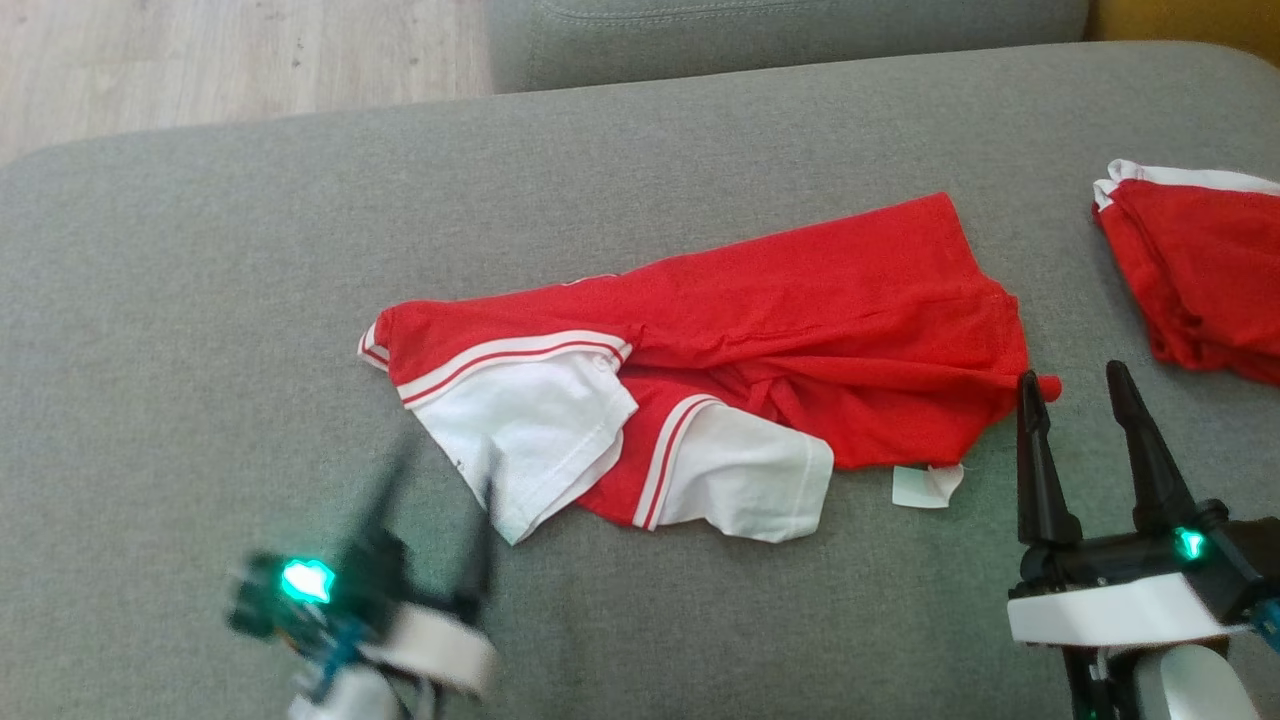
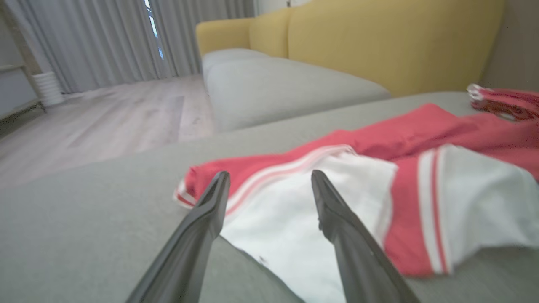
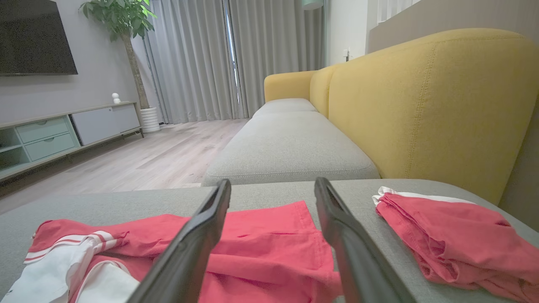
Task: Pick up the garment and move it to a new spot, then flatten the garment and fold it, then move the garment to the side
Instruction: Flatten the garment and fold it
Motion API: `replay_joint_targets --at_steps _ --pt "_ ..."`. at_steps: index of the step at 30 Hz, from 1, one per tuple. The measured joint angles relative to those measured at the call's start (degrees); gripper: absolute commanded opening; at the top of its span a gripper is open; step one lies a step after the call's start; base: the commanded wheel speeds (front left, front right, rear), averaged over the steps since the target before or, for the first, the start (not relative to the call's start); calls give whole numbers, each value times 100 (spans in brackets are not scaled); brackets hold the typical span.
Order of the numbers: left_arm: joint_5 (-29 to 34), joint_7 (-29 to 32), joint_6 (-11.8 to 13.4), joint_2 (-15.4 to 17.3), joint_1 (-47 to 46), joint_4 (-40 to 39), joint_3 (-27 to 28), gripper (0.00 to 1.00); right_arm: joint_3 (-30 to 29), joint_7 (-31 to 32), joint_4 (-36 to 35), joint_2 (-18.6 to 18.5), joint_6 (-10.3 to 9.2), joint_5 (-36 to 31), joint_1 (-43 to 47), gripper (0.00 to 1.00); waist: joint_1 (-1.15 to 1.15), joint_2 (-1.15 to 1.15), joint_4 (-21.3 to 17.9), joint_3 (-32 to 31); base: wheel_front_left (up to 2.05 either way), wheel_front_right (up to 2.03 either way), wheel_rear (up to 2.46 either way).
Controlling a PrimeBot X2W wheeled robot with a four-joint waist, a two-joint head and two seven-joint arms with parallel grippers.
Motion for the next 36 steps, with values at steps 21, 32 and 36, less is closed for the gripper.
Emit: replay_joint_targets --at_steps 21,32,36 --pt "721 0 -149 -416 -271 1941 -721 100 70 0 13 -46 0 2 2 100 0 0 -129 43 0 0 0" --pt "576 -24 -216 -523 -389 2296 -581 33 63 0 13 -79 0 2 2 100 0 0 -174 -2 0 0 0" --pt "493 -23 -335 -525 -444 2388 -560 0 62 0 16 -79 0 2 2 100 0 0 -164 -36 0 0 0"
